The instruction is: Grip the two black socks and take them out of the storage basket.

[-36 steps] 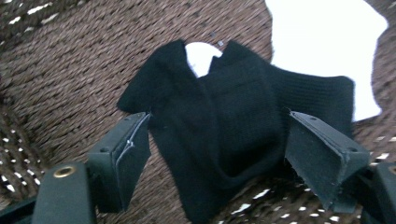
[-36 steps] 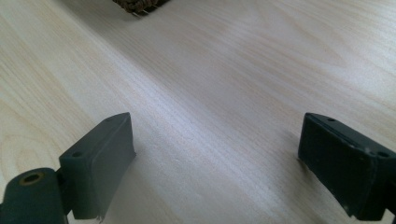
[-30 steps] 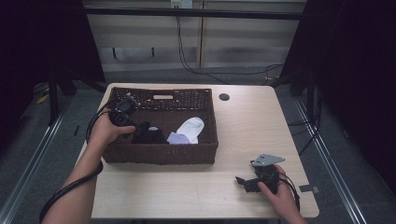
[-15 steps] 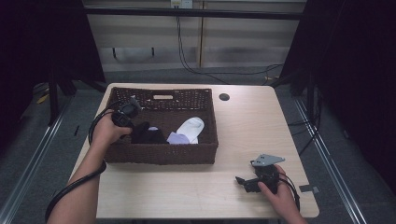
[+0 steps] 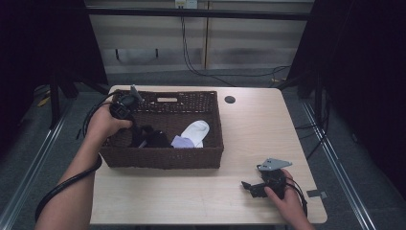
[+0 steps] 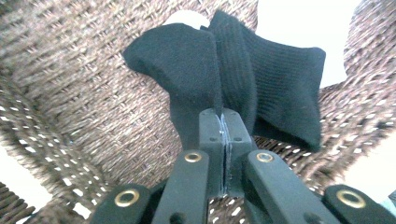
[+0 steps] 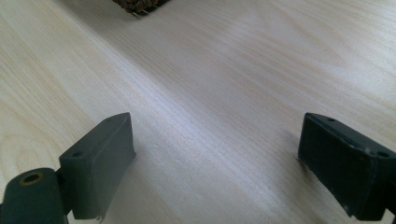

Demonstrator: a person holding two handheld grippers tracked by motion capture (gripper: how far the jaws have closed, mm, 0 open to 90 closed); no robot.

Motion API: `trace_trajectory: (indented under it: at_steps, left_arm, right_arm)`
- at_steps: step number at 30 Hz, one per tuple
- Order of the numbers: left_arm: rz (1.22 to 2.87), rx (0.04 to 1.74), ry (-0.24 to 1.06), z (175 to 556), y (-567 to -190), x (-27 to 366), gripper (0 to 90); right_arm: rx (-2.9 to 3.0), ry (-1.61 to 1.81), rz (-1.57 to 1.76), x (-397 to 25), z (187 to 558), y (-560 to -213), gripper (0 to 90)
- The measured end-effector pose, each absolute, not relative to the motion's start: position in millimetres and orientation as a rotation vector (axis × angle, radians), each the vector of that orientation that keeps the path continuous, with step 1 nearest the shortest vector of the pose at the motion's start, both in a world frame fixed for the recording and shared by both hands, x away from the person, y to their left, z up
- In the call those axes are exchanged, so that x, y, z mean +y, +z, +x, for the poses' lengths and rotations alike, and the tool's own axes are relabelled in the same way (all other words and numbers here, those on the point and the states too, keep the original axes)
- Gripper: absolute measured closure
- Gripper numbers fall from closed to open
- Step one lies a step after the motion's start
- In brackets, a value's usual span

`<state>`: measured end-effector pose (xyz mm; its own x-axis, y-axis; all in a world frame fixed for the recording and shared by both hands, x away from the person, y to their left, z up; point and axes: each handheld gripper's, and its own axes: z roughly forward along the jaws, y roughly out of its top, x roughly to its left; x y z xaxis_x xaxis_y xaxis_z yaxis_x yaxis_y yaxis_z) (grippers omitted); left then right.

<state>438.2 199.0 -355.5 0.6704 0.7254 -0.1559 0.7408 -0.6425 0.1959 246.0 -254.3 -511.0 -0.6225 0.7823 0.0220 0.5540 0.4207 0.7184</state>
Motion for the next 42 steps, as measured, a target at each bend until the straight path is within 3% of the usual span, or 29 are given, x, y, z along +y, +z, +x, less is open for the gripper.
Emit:
trace_trajectory:
  at_steps: [25,42]
  left_arm:
    - [2.708,1.022,-0.123,432,-275,180,88.9]
    - [2.743,0.818,-0.133,399,-231,156,88.9]
  right_arm:
    - [2.365,1.014,1.151,-254,246,-511,9.9]
    - [2.364,1.015,1.148,-254,246,-511,9.9]
